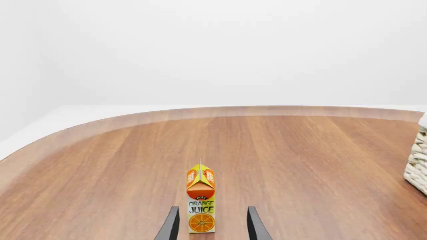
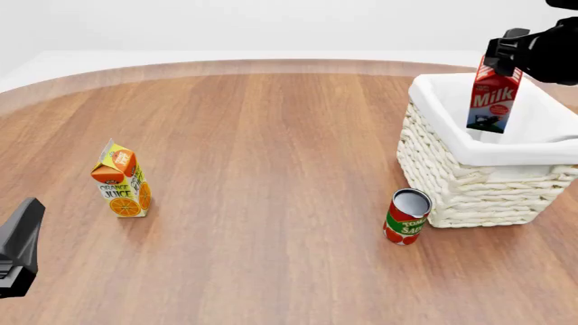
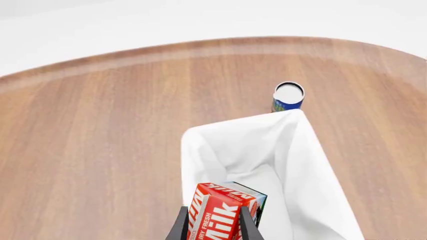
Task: Pick the milk and place it in the basket.
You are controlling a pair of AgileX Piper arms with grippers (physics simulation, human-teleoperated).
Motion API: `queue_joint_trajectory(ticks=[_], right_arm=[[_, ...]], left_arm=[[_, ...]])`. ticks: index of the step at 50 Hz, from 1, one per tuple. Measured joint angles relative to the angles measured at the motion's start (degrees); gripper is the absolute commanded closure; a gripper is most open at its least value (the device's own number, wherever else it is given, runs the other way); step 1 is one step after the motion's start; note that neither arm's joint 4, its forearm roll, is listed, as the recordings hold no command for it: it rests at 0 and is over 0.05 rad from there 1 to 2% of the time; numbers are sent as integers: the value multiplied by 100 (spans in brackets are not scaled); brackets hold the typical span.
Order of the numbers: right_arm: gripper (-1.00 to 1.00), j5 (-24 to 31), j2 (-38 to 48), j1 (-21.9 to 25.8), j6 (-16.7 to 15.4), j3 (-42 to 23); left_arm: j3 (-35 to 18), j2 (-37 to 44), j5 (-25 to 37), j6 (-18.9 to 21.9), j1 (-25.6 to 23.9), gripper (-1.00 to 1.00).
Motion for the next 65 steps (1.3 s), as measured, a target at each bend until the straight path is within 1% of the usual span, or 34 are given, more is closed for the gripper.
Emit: queue_joint_trajectory(ticks=[40,56,57,65], right_arm=[[100,-448,289,-174,-24,443],[100,-613,564,-195,-16,439],[-100,-615,578,-199,-17,434],[-100,-646,635,-214,48,345]], left_arm=[[0,0,0,0,0,-100],[0,0,0,0,0,-100],[0,0,0,0,0,-100],[0,0,0,0,0,-100]])
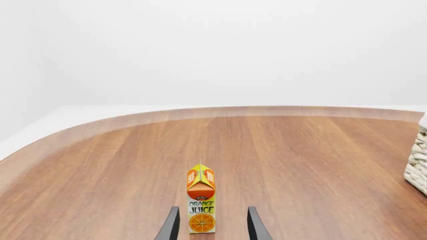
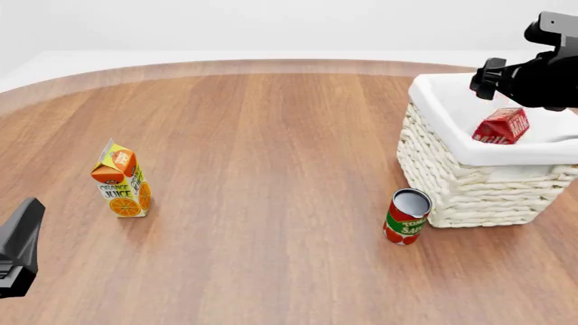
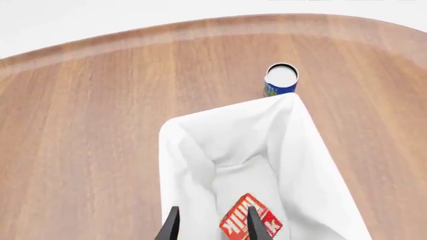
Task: Pick the milk and place it in the basket.
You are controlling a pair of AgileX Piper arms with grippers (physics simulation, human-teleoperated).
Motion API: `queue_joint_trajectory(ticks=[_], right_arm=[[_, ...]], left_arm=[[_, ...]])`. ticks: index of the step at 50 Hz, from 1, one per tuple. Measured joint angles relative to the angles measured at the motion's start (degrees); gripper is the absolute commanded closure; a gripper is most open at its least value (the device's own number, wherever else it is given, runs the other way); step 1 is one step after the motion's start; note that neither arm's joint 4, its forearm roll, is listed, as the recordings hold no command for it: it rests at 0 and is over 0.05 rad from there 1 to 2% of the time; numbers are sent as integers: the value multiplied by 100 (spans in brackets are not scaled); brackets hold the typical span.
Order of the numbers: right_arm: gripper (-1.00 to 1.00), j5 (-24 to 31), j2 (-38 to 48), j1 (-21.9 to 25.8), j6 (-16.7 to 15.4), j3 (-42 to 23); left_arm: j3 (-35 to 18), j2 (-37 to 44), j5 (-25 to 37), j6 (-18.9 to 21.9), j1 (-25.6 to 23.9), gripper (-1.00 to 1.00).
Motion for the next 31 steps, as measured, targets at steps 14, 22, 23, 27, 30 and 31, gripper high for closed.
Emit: queue_joint_trajectory(ticks=[14,22,23,27,30,31], right_arm=[[-100,35,-74,-21,32,-36],[-100,103,-215,-25,25,-17],[-100,115,-237,-25,21,-16],[-100,174,-342,-24,1,-10],[-100,236,-457,-24,-33,10],[-100,258,-498,-24,-47,19]], left_arm=[[0,0,0,0,0,-100],[0,0,0,0,0,-100],[0,0,0,0,0,-100],[0,0,0,0,0,-100],[0,0,0,0,0,-100],[0,0,0,0,0,-100]])
